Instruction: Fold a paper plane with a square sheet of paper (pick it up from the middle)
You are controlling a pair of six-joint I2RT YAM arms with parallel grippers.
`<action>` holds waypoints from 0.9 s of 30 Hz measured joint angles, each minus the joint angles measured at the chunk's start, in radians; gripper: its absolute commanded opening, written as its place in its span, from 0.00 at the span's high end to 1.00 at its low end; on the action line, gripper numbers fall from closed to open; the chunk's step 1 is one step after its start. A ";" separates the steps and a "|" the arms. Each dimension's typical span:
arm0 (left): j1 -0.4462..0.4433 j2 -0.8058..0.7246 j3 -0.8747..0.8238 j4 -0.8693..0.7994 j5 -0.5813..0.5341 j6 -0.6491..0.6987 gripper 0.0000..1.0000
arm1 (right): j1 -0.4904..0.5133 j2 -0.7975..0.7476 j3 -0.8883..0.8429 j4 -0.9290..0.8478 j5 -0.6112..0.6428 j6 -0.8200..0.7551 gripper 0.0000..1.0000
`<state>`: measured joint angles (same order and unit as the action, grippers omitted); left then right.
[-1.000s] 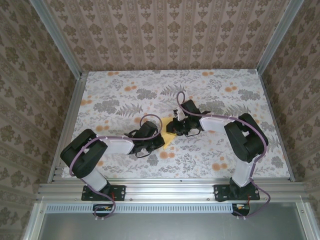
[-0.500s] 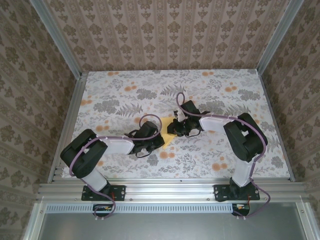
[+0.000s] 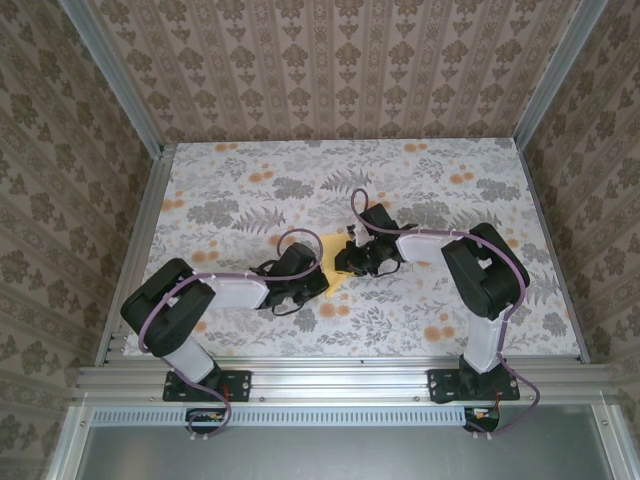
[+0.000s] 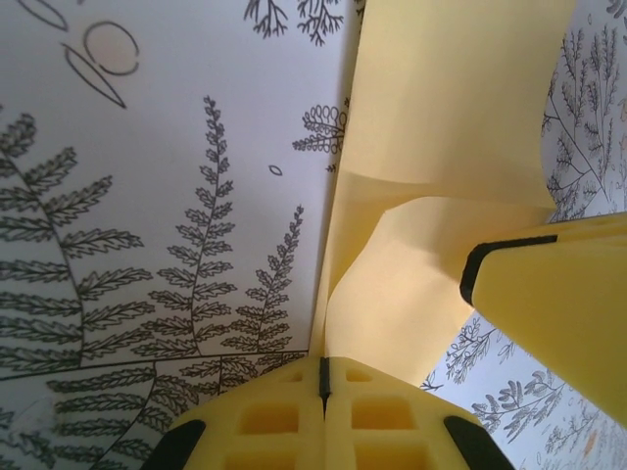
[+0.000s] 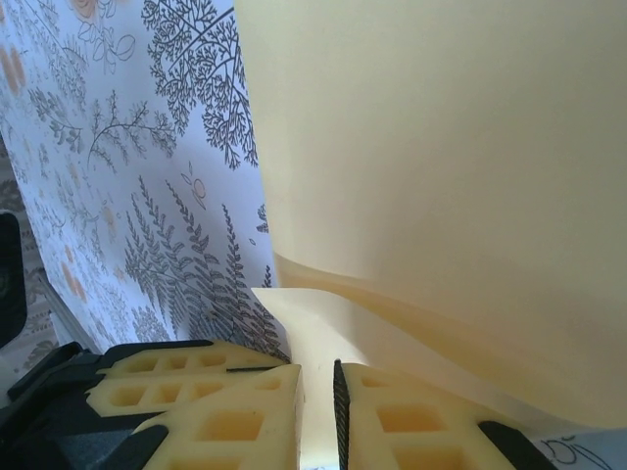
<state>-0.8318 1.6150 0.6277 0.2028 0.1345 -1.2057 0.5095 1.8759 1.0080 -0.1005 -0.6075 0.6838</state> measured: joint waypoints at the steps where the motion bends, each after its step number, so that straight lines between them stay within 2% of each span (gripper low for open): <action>1: 0.000 0.000 0.000 0.000 -0.001 -0.003 1.00 | 0.000 0.000 -0.006 0.006 -0.004 0.000 0.81; 19: -0.005 0.000 -0.002 0.000 -0.016 -0.029 1.00 | 0.000 -0.056 -0.147 0.154 -0.051 0.019 0.81; 27: -0.005 0.000 -0.002 0.000 -0.016 -0.030 1.00 | 0.000 -0.055 -0.154 0.175 -0.059 0.023 0.81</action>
<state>-0.8371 1.6150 0.6258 0.2028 0.1181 -1.2354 0.5095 1.8206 0.8536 0.0750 -0.6666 0.7063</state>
